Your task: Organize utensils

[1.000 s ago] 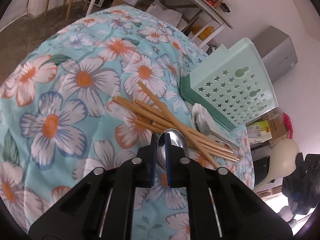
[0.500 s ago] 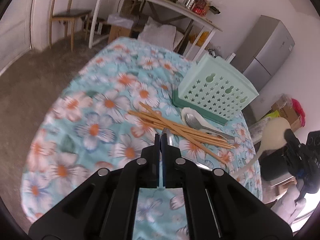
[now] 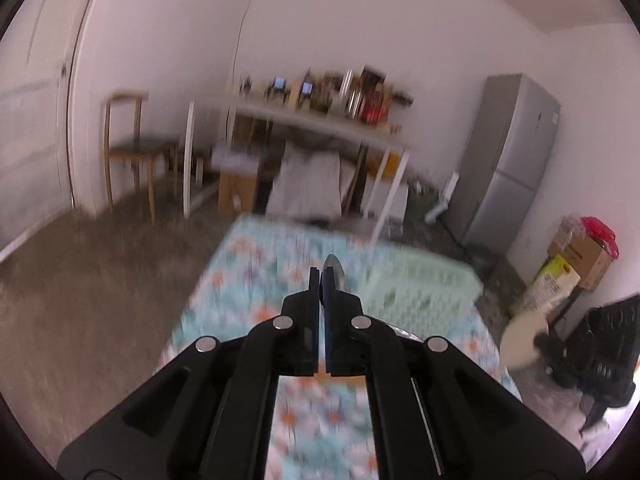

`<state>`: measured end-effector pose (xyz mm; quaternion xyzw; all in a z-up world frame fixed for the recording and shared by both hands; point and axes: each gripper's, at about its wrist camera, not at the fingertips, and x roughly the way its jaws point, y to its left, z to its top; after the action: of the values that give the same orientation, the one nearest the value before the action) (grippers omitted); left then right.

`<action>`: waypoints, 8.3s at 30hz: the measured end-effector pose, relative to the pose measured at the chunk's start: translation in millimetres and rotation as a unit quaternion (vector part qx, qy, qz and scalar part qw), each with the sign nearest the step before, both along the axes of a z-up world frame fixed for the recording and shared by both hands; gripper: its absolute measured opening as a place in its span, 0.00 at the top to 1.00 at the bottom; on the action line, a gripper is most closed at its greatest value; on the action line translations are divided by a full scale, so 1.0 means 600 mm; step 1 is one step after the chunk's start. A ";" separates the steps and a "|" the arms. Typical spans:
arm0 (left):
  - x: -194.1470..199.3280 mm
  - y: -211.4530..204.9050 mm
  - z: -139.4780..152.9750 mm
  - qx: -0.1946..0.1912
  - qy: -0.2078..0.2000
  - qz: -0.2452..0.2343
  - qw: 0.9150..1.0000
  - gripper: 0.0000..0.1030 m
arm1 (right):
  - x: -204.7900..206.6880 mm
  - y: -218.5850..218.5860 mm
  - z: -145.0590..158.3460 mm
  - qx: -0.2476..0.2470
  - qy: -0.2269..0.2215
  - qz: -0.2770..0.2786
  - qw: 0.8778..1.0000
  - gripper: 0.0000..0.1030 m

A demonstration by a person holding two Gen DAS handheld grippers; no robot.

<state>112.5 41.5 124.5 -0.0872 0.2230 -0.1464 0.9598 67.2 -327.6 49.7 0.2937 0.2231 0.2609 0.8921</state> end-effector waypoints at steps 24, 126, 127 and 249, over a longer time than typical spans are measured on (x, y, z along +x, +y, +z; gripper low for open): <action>0.227 -0.250 -0.003 0.287 -0.043 -0.046 0.956 0.99 | 0.028 -0.067 0.112 -0.012 -0.091 -0.029 0.995 0.96; 0.158 -0.094 -0.303 -0.002 0.206 -0.035 0.978 0.53 | 0.241 0.126 -0.168 -0.148 0.193 0.000 0.970 0.58; 0.162 -0.093 -0.302 -0.005 0.204 -0.035 0.978 0.53 | 0.246 0.125 -0.171 -0.148 0.196 -0.001 0.969 0.59; 0.162 -0.089 -0.324 -0.143 0.245 -0.109 0.953 0.59 | 0.176 0.086 -0.144 -0.236 0.169 -0.084 0.953 0.60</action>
<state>209.4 -11.8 -69.6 -0.2321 0.4359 -0.2552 0.8312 172.9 -275.8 -36.4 0.1323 0.3998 0.0716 0.9042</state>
